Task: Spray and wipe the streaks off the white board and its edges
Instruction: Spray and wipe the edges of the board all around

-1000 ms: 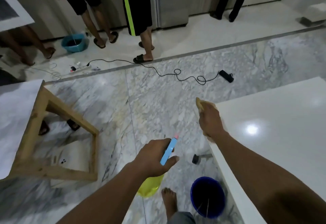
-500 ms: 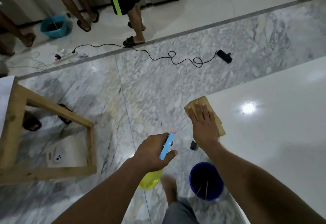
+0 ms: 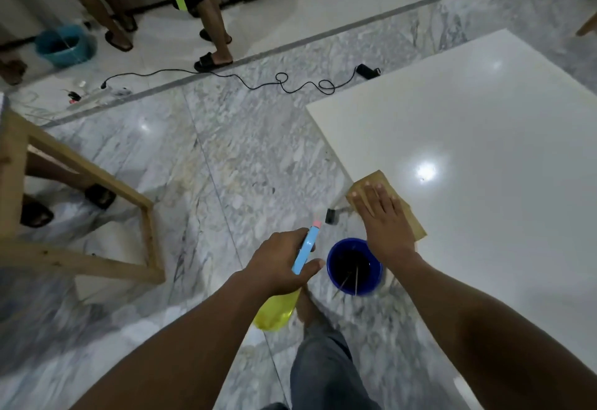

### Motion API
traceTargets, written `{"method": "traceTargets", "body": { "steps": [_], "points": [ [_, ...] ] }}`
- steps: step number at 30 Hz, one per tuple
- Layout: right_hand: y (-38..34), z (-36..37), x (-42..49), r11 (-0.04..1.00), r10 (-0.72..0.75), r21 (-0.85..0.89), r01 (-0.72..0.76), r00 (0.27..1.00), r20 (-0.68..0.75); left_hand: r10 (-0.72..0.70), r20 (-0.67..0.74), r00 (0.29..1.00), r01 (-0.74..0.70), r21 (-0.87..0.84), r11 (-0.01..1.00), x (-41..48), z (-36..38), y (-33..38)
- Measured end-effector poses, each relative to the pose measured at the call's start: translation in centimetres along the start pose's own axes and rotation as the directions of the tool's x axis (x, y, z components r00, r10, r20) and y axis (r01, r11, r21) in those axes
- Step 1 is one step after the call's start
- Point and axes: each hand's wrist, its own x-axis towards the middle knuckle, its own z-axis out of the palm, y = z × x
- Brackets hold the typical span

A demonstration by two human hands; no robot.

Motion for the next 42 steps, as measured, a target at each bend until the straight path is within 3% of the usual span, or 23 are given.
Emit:
{"method": "traceTargets", "body": {
  "steps": [9,22,28,35,42],
  "points": [
    [2.5,1.9,-16.8,0.999,0.034,-0.008,-0.034,0.998,-0.059,0.020,0.098,0.995,-0.017,-0.032,0.999,-8.4,8.8,5.8],
    [5.4,3.8,-36.1,0.994,0.098,0.067,-0.089,0.985,-0.140,0.019,0.046,0.999,-0.020,0.035,0.999,-14.7,19.1,14.8],
    [7.7,4.6,-45.5,0.995,0.047,0.089,-0.040,0.995,-0.085,0.022,-0.037,0.999,-0.021,0.023,1.000,-19.7,26.6,20.6],
    [10.8,5.4,-60.4,0.988,0.040,0.152,-0.026,0.995,-0.091,0.091,0.033,0.995,-0.091,-0.002,0.996,-26.6,35.9,28.6],
    [12.0,6.2,-65.7,0.985,0.056,0.170,-0.041,0.995,-0.083,0.119,0.069,0.991,-0.122,0.047,0.991,-30.7,41.1,30.2]
  ]
}}
